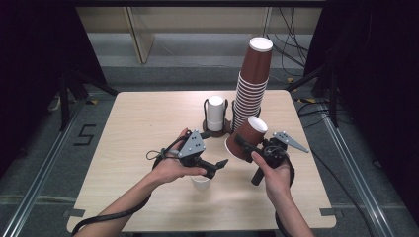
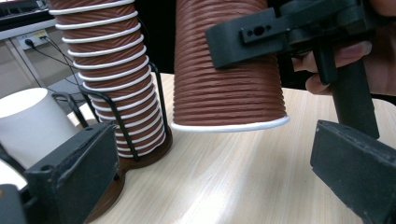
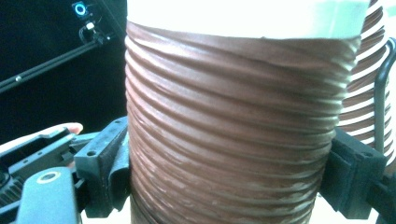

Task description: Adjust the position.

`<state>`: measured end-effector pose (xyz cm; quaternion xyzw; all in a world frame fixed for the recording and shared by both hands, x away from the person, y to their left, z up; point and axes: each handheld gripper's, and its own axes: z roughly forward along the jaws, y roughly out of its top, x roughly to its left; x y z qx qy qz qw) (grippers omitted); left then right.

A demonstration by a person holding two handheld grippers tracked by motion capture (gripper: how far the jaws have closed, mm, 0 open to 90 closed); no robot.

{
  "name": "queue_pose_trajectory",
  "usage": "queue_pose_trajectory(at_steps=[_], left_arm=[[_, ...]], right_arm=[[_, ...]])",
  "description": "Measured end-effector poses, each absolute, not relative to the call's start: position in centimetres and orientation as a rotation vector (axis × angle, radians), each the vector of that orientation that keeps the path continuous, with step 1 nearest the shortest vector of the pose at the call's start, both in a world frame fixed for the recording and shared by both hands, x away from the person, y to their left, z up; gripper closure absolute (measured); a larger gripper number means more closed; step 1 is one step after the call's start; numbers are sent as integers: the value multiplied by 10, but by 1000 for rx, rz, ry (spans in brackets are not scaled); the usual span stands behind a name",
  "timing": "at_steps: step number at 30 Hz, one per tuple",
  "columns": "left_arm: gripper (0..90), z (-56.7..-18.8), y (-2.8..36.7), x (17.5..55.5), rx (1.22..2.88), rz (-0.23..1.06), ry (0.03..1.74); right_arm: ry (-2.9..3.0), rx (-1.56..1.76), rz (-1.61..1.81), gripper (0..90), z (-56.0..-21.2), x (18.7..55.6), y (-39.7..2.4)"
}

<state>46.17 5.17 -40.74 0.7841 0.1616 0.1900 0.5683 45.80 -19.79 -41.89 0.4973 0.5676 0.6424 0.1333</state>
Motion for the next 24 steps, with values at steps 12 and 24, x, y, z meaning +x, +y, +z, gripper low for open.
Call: queue_pose_trajectory(at_steps=[12,24], left_arm=[[8,-408,32,470,1882,428,352],[8,-407,17,480,1913,400,346]], right_arm=[[1639,1488,1890,169,-419,459,-199],[1623,1496,1894,169,-419,459,-197]])
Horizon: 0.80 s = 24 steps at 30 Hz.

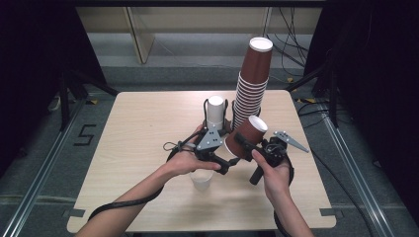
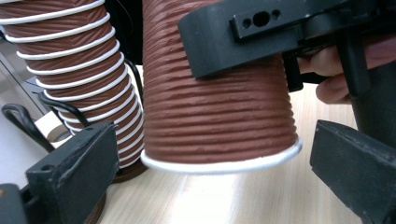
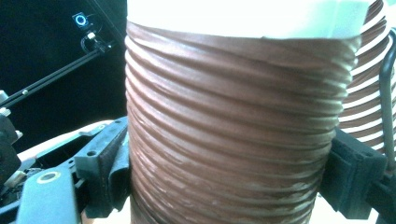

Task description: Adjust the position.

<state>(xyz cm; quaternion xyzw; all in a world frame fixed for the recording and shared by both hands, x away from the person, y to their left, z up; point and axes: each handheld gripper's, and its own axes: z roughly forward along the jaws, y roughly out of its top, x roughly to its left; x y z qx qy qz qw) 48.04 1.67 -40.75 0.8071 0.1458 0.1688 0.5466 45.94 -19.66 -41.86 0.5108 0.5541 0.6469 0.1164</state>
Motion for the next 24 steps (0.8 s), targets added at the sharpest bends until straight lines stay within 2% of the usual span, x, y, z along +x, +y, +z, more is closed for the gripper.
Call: queue_pose_trajectory(at_steps=[24], left_arm=[[44,-411,3,491,1918,322,372]], right_arm=[[1587,1533,1966,164,-417,458,-192]])
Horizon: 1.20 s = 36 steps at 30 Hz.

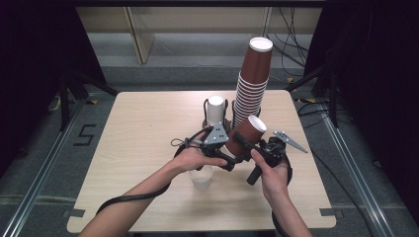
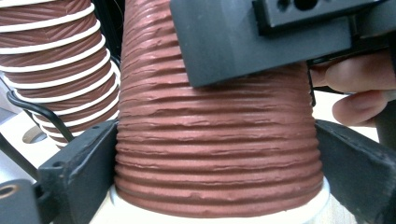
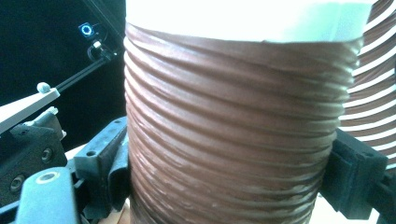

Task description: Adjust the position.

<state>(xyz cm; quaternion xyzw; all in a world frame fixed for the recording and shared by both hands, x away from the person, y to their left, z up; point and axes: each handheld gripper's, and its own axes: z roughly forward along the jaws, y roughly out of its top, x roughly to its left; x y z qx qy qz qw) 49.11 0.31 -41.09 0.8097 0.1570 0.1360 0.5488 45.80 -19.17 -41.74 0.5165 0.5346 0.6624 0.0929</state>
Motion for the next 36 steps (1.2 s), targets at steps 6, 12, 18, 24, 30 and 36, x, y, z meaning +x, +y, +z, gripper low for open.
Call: queue_pose_trajectory(at_steps=[6,12,18,24,30,36], left_arm=[[83,-407,6,490,1935,348,342],[115,-405,9,490,1933,351,342],[128,-403,11,490,1937,360,336],[128,-400,15,493,1971,380,328],[127,-394,22,495,1965,393,333],[127,-388,29,493,1977,392,335]], right_arm=[[1587,1529,1978,140,-417,458,-191],[1598,1526,1994,107,-417,460,-193],[1626,1529,1988,41,-417,460,-192],[1648,1501,2006,5,-414,459,-193],[1673,1444,1997,5,-408,454,-198],[1693,1396,1987,5,-408,448,-205]])
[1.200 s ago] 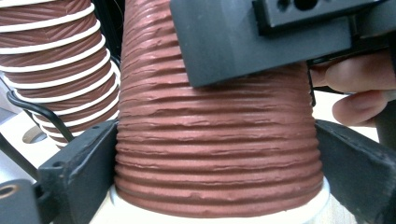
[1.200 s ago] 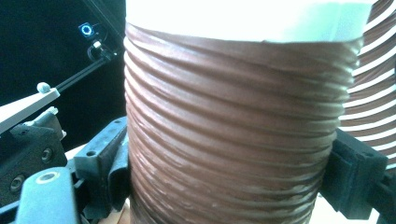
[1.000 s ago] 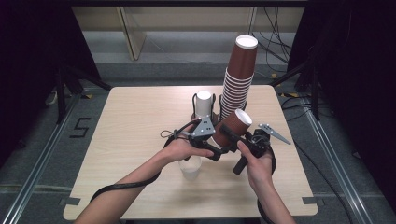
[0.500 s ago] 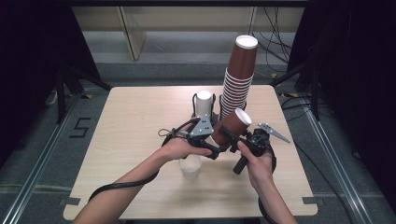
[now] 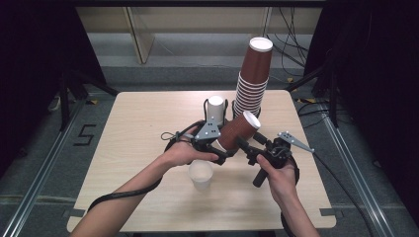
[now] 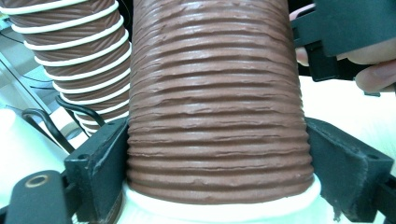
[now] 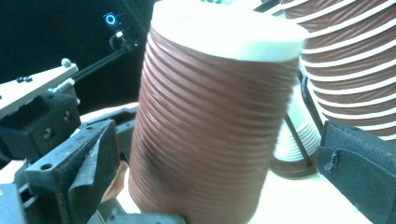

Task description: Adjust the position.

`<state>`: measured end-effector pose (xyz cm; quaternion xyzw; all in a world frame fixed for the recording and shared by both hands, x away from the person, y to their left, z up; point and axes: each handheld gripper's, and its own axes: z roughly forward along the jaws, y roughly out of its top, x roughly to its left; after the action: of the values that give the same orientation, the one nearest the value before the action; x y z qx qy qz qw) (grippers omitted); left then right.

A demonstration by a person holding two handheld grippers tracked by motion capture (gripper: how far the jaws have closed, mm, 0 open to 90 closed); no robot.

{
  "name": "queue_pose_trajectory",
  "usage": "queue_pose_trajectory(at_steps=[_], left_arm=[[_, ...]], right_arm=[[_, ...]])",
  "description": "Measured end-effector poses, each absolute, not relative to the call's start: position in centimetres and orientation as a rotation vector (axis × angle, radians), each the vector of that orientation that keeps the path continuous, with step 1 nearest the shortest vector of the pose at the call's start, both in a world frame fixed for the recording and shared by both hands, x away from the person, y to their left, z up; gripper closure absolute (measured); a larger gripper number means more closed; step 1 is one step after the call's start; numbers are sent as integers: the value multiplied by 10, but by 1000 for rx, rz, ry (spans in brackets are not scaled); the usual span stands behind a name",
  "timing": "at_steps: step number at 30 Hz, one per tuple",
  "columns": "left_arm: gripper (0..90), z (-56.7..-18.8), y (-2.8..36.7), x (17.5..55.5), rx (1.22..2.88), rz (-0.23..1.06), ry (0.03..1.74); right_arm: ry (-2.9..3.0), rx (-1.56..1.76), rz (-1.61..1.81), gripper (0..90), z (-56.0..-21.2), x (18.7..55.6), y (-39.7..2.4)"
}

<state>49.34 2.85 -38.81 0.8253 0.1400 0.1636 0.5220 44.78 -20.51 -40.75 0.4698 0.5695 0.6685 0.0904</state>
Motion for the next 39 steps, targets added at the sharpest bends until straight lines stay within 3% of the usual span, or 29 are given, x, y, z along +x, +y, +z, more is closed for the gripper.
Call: queue_pose_trajectory(at_steps=[9,20,39], left_arm=[[125,-379,41,494,2014,428,344],[124,-372,61,494,2051,475,324],[119,-369,57,458,2259,443,96]], right_arm=[[1731,1325,1935,6,-410,441,-218],[1924,1121,1716,68,-417,444,-229],[2437,673,1366,142,-413,437,-232]])
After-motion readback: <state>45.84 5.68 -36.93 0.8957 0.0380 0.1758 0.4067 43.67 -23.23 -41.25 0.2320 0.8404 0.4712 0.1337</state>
